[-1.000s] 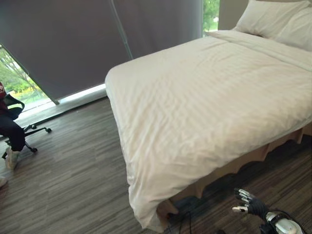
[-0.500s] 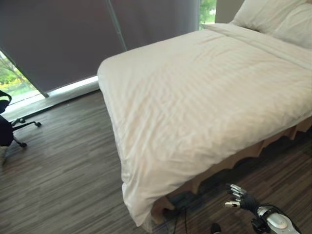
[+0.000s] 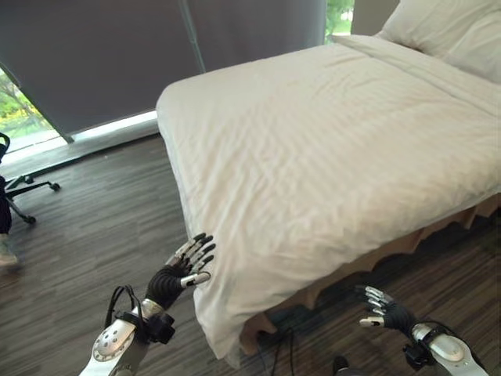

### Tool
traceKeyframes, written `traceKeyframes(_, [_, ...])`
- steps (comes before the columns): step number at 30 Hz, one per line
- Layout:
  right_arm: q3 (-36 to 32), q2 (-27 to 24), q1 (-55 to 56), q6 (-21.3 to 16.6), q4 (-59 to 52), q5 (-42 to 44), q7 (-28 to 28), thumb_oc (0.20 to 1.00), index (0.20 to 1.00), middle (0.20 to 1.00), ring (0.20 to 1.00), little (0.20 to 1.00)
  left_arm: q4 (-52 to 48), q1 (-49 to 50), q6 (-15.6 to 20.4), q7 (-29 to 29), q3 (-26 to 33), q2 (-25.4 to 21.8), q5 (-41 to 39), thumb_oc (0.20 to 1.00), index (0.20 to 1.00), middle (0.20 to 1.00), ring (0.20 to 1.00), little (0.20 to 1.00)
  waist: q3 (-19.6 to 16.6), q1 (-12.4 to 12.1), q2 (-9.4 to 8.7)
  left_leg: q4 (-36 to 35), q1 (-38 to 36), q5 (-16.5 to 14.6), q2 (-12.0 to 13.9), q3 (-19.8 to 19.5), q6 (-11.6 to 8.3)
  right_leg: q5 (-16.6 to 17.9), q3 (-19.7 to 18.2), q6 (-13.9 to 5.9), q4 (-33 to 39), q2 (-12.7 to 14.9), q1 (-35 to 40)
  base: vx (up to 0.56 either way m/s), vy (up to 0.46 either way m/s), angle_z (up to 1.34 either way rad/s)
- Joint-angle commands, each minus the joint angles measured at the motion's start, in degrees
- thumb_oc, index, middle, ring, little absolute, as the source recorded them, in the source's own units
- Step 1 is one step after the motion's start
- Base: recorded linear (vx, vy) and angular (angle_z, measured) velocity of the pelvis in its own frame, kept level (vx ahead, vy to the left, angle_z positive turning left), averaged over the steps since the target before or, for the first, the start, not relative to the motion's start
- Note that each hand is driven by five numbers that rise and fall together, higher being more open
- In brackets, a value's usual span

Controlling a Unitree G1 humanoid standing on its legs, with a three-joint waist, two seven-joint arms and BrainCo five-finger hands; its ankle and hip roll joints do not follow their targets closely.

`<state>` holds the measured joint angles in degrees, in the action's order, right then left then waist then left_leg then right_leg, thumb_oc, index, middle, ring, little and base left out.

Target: Making the bed.

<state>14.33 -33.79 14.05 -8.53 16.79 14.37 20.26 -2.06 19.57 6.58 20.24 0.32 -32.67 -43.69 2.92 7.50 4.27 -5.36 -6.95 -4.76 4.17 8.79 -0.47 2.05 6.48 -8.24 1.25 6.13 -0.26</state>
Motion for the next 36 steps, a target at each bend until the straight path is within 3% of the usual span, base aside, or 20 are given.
traceKeyframes(1, [1.76,1.41,-2.18,-3.57,0.67,1.13,-0.15,1.000,1.000,1.000,1.000,1.000,2.29,-2.91,4.77,-2.23,2.38,1.23,-4.42,1.000,1.000,1.000,1.000,1.000,-0.28,0.08,-3.90,0.36,1.19,4.24,-1.73,-0.09,-1.27,-1.41,0.25,1.76,1.08,-0.95,2.97,0.00,0.000,0.00])
traceKeyframes(8, [2.28,1.48,-3.30,-3.64,0.70,1.08,-0.27,1.000,1.000,1.000,1.000,1.000,11.02,-9.36,6.27,-4.22,1.15,4.57,-4.47,1.000,1.000,1.000,1.000,1.000,0.84,0.67,-5.13,0.36,2.70,4.55,-1.44,0.49,-1.27,-0.89,-0.36,1.55,0.97,-1.08,1.11,-0.02,0.012,-0.02])
traceKeyframes(9, [2.31,1.41,-3.31,-3.58,0.31,1.18,-0.30,1.000,1.000,1.000,1.000,1.000,12.22,-10.07,6.46,-4.40,1.03,4.68,-4.11,0.570,0.570,0.570,0.570,0.570,0.96,0.77,-5.38,0.36,2.93,4.57,-1.40,0.61,-1.26,-0.76,-0.49,1.52,0.97,-1.13,0.80,-0.03,0.015,-0.04])
traceKeyframes(10, [2.41,1.31,-3.46,-3.63,0.08,1.13,-0.27,1.000,1.000,1.000,1.000,1.000,13.70,-11.02,6.83,-4.97,1.06,5.00,-3.54,0.200,0.200,0.200,0.200,0.200,1.23,0.88,-5.67,0.36,3.27,4.67,-1.28,0.87,-1.32,-0.68,-0.62,1.51,0.94,-1.17,0.36,-0.06,0.025,-0.08])
traceKeyframes(25, [6.12,1.02,-4.52,-3.63,-1.20,2.35,1.37,1.000,1.000,1.000,1.000,1.000,28.10,-20.53,5.08,0.32,-2.73,4.01,-7.65,0.200,0.200,0.200,0.200,0.200,3.29,2.26,-9.78,0.36,5.73,5.46,-0.52,2.09,-1.68,0.81,-2.24,1.28,0.61,-2.00,-3.32,-0.03,0.014,-0.06])
traceKeyframes(36, [5.54,0.72,-3.78,-3.70,-1.32,2.84,2.11,1.000,1.000,1.000,1.000,1.000,26.54,-15.14,3.33,4.74,-2.84,2.56,-7.69,0.200,0.200,0.200,0.200,0.200,4.48,1.38,-10.20,0.36,6.00,5.54,-1.01,1.86,-1.39,1.04,-2.20,1.16,0.30,-1.63,-3.53,-0.01,0.010,-0.04])
